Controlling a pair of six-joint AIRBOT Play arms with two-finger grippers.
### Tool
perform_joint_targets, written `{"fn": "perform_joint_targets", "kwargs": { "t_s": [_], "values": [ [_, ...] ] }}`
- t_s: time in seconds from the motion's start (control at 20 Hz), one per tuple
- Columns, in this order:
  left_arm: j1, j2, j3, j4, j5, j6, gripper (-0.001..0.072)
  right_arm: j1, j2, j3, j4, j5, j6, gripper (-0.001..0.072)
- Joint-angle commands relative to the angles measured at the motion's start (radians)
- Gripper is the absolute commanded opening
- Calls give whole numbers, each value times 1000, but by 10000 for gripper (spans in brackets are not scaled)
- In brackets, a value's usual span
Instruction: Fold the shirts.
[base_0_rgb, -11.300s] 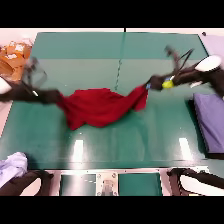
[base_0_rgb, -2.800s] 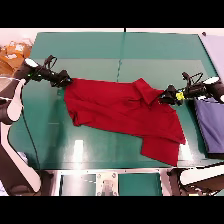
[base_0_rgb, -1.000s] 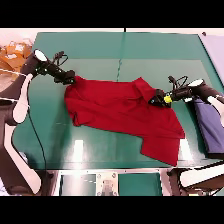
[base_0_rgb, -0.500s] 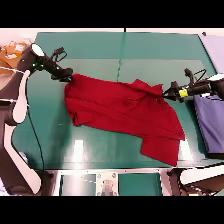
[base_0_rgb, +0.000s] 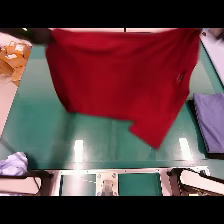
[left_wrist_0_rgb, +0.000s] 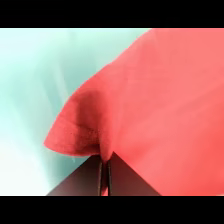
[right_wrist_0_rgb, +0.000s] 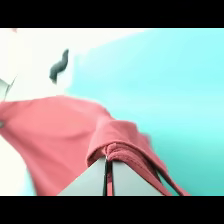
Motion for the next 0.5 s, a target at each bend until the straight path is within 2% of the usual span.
{"fn": "perform_joint_targets", "kwargs": {
  "t_s": [0.0,0.1,0.25,0.45],
  "values": [
    [0,328,2,8,100,33,19,-38,184,192,27,-142,56,17],
    [0,502,2,8,130,39,18,-95,290,207,27,-190,103,18],
    [0,688,2,24,190,49,19,-202,423,207,27,-227,112,17],
    [0,724,2,84,204,84,19,-284,501,207,27,-278,113,17]
  ]
}}
